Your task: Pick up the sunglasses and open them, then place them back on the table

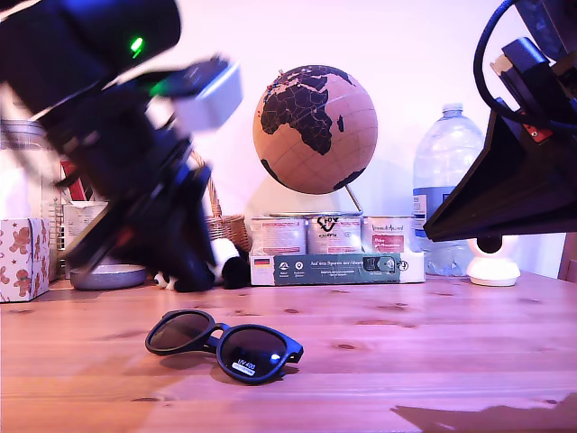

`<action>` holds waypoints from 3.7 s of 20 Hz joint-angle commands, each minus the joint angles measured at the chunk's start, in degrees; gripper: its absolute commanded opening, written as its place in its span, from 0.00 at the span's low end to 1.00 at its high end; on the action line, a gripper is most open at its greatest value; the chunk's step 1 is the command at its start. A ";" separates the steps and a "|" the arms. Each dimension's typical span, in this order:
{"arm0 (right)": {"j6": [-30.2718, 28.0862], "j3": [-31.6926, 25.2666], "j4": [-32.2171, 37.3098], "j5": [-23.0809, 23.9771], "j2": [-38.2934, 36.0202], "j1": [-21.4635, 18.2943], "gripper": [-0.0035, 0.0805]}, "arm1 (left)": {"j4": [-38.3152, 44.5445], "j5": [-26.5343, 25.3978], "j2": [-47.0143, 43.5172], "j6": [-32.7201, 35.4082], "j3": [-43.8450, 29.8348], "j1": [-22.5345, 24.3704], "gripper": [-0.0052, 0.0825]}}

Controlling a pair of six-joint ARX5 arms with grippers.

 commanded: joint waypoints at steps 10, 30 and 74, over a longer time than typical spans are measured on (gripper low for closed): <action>-1.64 -0.81 0.63 0.09 0.26 0.35 0.03 | -12.13 -0.17 11.41 2.64 11.89 0.04 0.33; -1.86 -0.81 1.44 0.09 0.26 0.35 0.03 | -12.28 -1.42 14.88 8.61 12.26 2.32 0.33; 9.27 15.80 -16.48 -0.11 9.99 -1.77 0.03 | -10.75 -5.97 15.98 8.66 12.26 -1.16 0.09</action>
